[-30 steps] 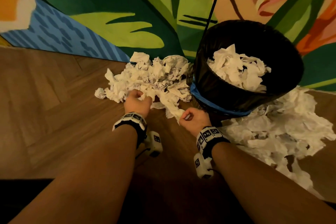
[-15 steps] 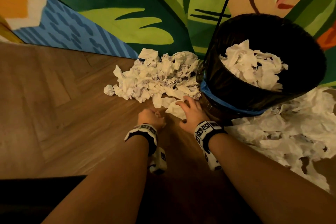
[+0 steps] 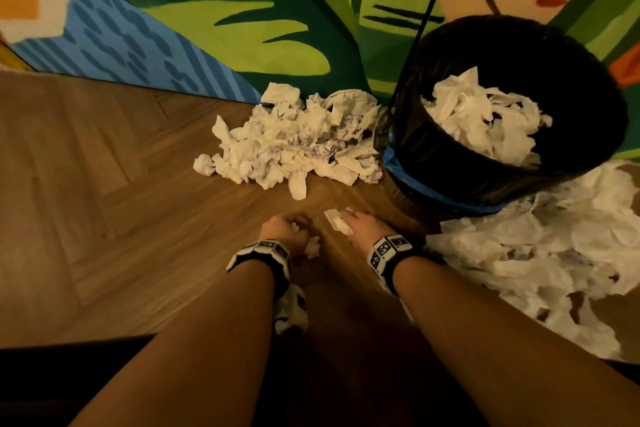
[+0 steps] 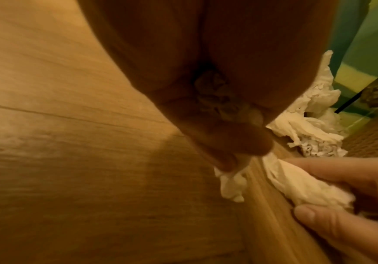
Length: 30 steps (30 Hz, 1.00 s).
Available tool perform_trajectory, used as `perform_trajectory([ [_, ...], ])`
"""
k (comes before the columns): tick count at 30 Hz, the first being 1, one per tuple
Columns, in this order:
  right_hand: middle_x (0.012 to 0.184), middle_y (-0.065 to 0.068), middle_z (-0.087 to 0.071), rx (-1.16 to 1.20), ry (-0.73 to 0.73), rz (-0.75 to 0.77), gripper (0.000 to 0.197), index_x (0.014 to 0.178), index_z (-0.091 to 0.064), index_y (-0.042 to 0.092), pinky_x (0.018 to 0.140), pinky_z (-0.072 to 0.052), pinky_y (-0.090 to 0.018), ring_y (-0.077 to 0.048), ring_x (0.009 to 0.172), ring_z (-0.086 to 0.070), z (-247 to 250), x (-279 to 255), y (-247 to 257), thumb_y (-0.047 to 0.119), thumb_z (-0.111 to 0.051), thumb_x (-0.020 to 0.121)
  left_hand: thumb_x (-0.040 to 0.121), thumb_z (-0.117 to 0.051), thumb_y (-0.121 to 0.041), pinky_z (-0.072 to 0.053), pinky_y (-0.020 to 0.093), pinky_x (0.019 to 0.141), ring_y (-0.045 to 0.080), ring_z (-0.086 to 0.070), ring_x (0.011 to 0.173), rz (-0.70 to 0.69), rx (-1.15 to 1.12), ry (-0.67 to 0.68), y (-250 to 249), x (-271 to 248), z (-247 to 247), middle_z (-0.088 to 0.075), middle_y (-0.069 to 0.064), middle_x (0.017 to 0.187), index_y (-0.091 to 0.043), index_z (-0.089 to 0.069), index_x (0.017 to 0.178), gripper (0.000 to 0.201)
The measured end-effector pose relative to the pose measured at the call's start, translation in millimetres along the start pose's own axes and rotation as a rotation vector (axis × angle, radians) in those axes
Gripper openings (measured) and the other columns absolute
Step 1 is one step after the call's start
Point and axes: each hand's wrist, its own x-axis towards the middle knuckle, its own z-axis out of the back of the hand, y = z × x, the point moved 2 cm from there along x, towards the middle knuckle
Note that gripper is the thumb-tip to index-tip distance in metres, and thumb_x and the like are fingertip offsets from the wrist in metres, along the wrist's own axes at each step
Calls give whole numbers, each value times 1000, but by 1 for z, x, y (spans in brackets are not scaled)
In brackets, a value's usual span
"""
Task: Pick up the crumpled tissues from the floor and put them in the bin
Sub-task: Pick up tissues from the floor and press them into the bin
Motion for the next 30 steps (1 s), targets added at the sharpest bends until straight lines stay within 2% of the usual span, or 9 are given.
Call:
perform_trajectory([
  [2,134,-12,-46,18,-33,4,38,136,-49,16,91,-44,-35,-32,118,-52,2,-12,-1,11,-45,98,92,-60,-19,-62,35,62,21,-72,71,-7,-58,36,-8,-3,-3,-67,3,95,-31,-67,90,14],
  [4,132,-13,-49,62,-81,-18,31,127,-57,11,90,-43,-33,-30,117,-53,8,-25,-1,19,-46,100,94,-60,-26,-62,36,65,19,-72,69,-21,-82,39,-19,-8,-3,-71,4,88,-22,-69,98,12],
  [8,110,-9,-53,129,-196,-20,45,107,-66,9,78,-46,-32,-22,97,-57,44,-55,3,45,-42,99,81,-75,-38,-57,29,59,15,-70,74,-135,-98,-68,-43,-16,9,-73,1,81,-19,-64,96,26],
  [14,87,-4,-59,129,-354,202,29,109,-65,17,69,-43,-27,-26,90,-64,117,-108,29,38,-48,98,81,-73,-15,-55,28,52,18,-70,70,-372,-180,-249,-105,-36,48,-72,6,84,-20,-63,89,14],
  [17,108,-7,-69,62,-461,334,29,124,-62,29,82,-52,-30,-26,98,-65,165,-140,36,26,-53,97,83,-70,-18,-58,28,65,18,-71,73,-582,-232,-357,-153,-52,66,-70,6,84,-18,-63,93,12],
  [20,95,-2,-73,42,-585,437,19,105,-72,27,79,-48,-28,-20,88,-65,215,-173,31,37,-58,95,85,-70,-35,-40,6,51,-1,-58,59,-773,-155,-473,-211,-75,81,-63,-8,75,-20,-62,93,18],
  [24,71,2,-62,228,-792,300,35,74,-62,25,66,-45,-32,-15,71,-59,258,-198,-11,52,-46,90,92,-54,-43,-36,21,57,13,-55,71,-959,-33,-444,-270,-109,74,-60,-3,81,-17,-56,99,27],
  [28,122,-10,-58,458,-837,115,32,123,-59,12,87,-36,-23,-24,111,-54,257,-182,-74,19,-37,101,99,-34,-27,-37,28,67,22,-55,86,-1027,138,-243,-291,-131,49,-59,7,96,-11,-48,121,30],
  [30,127,-4,-53,419,-797,-21,41,142,-41,16,83,-40,-22,-23,107,-56,243,-176,-96,16,-36,101,99,-37,-18,-37,29,72,26,-55,96,-988,234,-197,-291,-130,39,-58,11,108,-12,-45,129,31],
])
